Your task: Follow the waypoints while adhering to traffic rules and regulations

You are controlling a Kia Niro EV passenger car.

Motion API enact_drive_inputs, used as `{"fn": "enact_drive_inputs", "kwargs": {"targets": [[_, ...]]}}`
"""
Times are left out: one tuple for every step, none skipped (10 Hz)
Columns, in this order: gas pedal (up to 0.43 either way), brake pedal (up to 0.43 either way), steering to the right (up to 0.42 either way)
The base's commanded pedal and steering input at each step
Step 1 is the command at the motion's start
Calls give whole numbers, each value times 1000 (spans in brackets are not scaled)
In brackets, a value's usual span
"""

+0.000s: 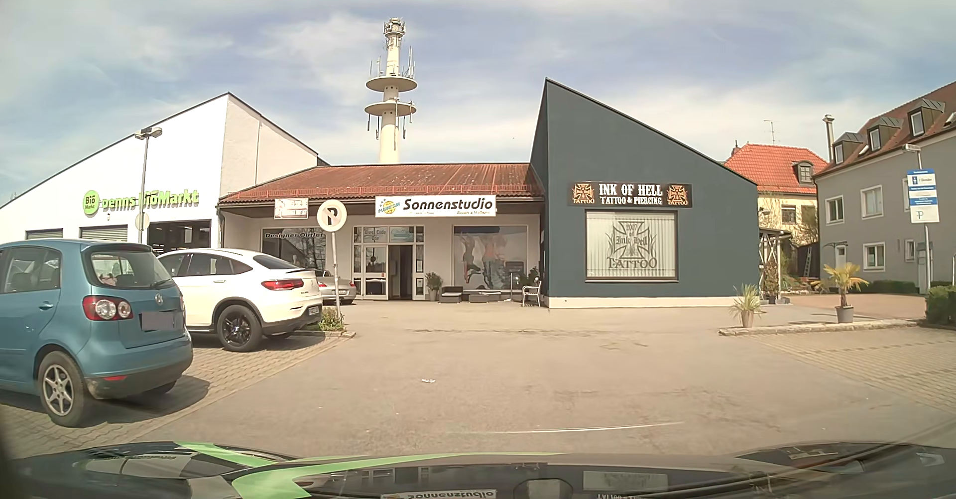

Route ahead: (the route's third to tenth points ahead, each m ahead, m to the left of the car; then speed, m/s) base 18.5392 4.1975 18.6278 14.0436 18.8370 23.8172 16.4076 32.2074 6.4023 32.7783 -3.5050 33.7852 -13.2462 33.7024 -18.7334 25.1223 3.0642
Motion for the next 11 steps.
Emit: {"fn": "enact_drive_inputs", "kwargs": {"targets": [[20, 0, 15], [20, 0, 14], [20, 0, 11], [20, 0, 8], [20, 0, 7], [20, 0, 7], [20, 0, 7], [20, 0, 6], [20, 0, 6], [20, 0, 6], [20, 0, 6]]}}
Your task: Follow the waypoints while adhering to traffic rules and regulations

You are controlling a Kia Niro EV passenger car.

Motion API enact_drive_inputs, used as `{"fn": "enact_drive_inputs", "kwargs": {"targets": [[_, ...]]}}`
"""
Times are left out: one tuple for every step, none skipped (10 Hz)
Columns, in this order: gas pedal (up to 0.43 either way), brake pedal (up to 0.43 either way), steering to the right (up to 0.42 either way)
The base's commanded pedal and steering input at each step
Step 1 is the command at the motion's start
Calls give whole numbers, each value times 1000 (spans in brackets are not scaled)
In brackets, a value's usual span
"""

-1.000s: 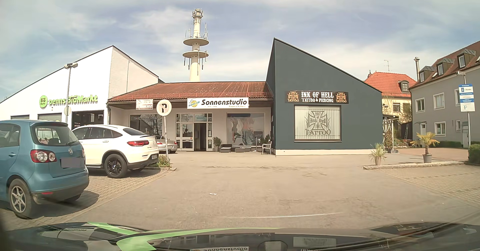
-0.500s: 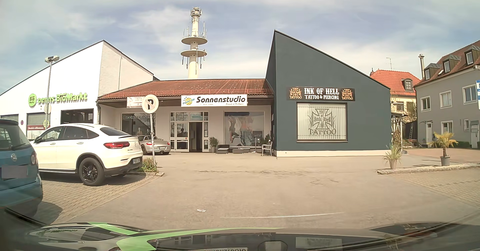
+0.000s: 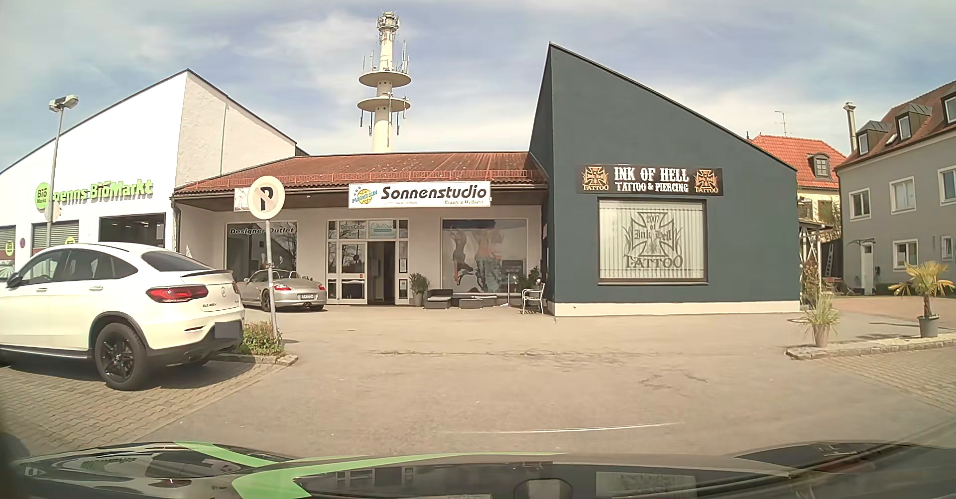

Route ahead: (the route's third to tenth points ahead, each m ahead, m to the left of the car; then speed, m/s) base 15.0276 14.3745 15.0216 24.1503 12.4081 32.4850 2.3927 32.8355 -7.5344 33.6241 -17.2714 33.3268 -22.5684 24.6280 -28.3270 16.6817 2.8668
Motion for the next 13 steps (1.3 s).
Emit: {"fn": "enact_drive_inputs", "kwargs": {"targets": [[20, 0, 6], [20, 0, 6], [20, 0, 6], [20, 0, 6], [20, 0, 5], [20, 0, 5], [20, 0, 5], [20, 0, 5], [20, 0, 5], [20, 0, 5], [20, 0, 5], [20, 0, 5], [20, 0, 4]]}}
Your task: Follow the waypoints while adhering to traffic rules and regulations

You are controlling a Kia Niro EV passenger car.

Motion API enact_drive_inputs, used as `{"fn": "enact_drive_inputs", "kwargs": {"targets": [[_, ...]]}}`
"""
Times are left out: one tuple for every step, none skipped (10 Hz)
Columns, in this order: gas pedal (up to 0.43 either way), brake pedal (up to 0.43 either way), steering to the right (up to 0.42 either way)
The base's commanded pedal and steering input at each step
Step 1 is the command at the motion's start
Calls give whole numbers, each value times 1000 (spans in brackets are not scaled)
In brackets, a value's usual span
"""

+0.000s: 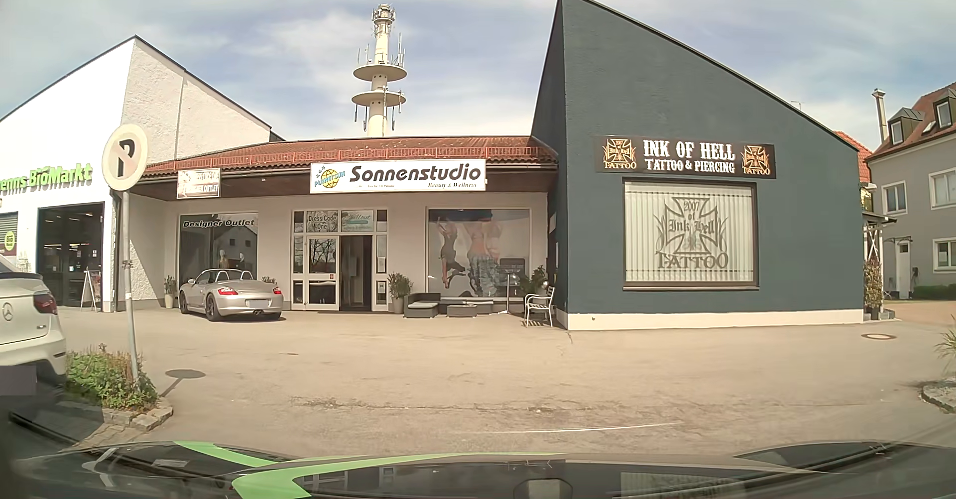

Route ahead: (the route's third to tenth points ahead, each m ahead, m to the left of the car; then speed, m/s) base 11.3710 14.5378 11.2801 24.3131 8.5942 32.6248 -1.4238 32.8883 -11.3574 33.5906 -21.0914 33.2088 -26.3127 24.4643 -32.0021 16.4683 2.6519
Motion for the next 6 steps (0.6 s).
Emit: {"fn": "enact_drive_inputs", "kwargs": {"targets": [[20, 0, 5], [20, 0, 4], [20, 0, 2], [20, 0, -4], [20, 0, -12], [20, 0, -24]]}}
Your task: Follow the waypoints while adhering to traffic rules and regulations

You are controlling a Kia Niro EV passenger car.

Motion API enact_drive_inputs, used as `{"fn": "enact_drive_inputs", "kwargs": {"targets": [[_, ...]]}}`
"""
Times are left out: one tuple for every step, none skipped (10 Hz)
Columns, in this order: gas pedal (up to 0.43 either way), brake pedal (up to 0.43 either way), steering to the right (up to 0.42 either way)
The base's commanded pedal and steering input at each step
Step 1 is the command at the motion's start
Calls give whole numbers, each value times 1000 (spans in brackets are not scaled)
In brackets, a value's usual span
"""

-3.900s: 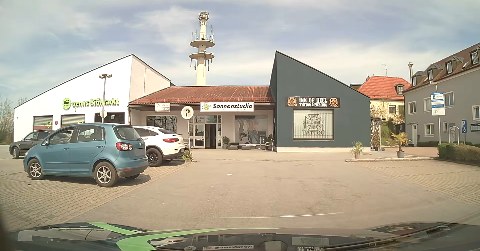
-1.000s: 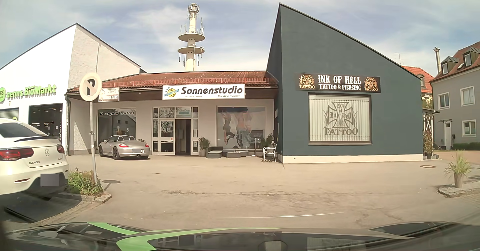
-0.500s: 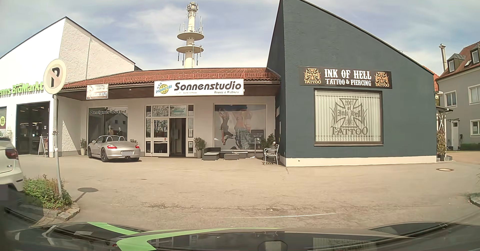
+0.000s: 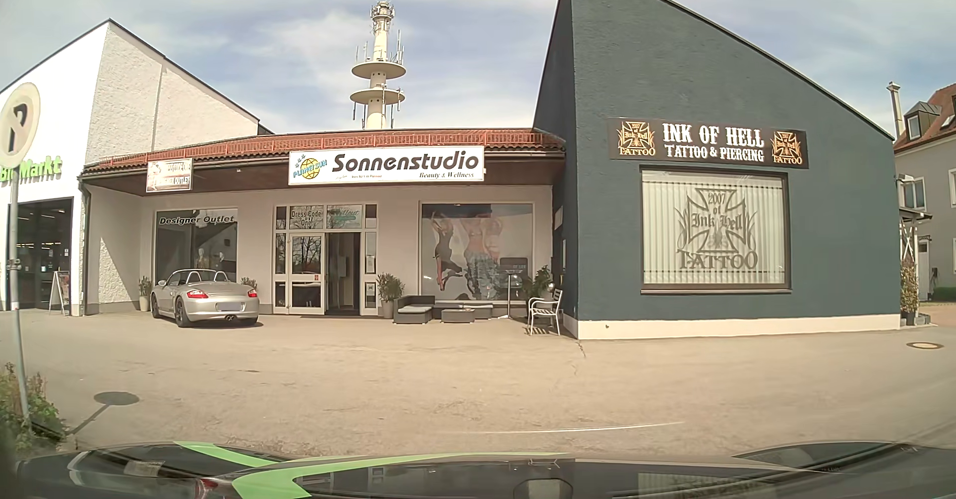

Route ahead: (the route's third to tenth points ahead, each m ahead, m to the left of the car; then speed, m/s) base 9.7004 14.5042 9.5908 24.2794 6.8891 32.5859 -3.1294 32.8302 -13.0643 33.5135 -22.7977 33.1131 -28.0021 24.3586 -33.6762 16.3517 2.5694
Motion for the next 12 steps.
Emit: {"fn": "enact_drive_inputs", "kwargs": {"targets": [[20, 0, -45], [20, 0, -67], [20, 0, -91], [20, 0, -123], [28, 0, -167], [28, 0, -213], [28, 0, -268], [28, 0, -326], [28, 0, -368], [39, 0, -414], [59, 0, -469], [59, 0, -512]]}}
